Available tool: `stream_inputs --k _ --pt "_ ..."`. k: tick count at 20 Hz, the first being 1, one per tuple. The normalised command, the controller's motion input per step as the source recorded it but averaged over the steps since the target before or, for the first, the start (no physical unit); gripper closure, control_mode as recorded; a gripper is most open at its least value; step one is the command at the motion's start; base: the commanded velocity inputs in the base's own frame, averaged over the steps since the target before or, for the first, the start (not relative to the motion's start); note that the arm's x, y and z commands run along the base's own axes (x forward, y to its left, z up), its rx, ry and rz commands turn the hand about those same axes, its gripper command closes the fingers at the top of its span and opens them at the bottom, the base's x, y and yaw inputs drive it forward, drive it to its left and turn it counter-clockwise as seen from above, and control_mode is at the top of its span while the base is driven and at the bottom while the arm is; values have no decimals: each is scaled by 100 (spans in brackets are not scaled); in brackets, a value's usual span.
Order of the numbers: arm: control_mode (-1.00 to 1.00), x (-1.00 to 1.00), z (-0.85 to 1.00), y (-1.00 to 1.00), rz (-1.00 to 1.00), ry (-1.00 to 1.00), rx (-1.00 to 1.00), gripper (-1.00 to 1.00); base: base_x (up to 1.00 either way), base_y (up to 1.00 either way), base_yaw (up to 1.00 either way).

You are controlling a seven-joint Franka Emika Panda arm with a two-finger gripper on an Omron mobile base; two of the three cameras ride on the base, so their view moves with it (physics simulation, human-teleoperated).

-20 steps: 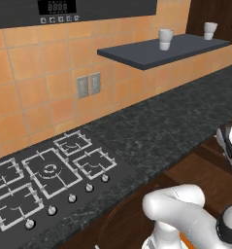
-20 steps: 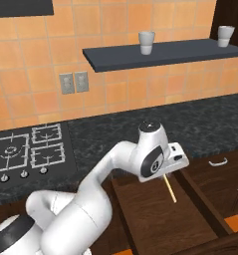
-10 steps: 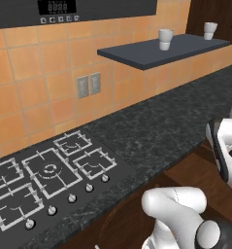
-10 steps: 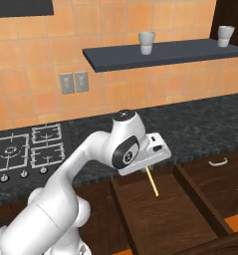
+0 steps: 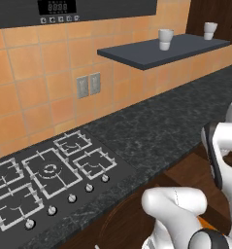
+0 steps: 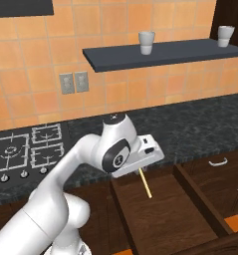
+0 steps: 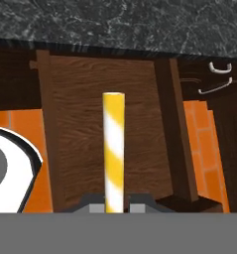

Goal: Take a straw from the drawer in front and place it inside the glass cup on the dining counter.

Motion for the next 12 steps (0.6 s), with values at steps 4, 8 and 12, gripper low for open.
stream_inputs --k 4,8,12 --pt "100 -12 0 22 0 0 -4 100 -10 10 0" --pt "100 0 0 0 0 0 0 100 -48 49 -5" --pt "100 0 0 0 0 0 0 100 -58 50 -26"
